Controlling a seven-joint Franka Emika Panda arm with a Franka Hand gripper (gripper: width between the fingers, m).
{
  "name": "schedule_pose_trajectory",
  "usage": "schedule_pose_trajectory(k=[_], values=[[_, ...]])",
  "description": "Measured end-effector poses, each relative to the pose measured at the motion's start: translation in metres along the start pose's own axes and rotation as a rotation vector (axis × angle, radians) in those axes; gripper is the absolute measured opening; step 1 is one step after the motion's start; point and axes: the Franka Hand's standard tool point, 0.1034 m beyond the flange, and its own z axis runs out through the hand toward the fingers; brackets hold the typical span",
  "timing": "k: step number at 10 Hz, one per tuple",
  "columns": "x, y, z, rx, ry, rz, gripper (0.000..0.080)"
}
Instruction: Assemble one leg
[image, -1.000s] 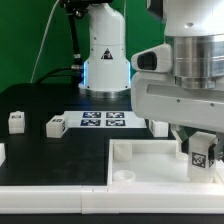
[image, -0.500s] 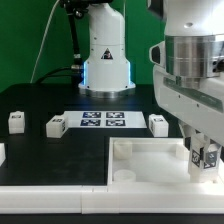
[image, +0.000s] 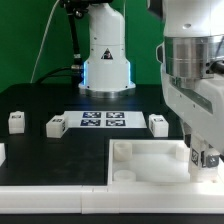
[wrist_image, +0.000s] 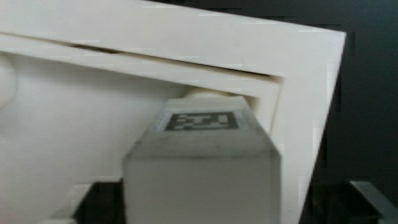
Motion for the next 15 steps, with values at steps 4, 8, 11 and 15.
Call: schedule_pose_trajectory(k=[4,8,11,15], values=[[-0.0121,0.0023,0.0014,-0.02,-0.004,-0.324,0.0648],[-0.0132,0.0026,0.0017,-0.037,0.017,-0.765,0.0649],[-0.0088,-0.002,-0.0035,-0.052,0.04,-1.118,0.0649],[-0.0047,-0.0029,-0.0049,-0.054,0.038,-1.317,0.0649]])
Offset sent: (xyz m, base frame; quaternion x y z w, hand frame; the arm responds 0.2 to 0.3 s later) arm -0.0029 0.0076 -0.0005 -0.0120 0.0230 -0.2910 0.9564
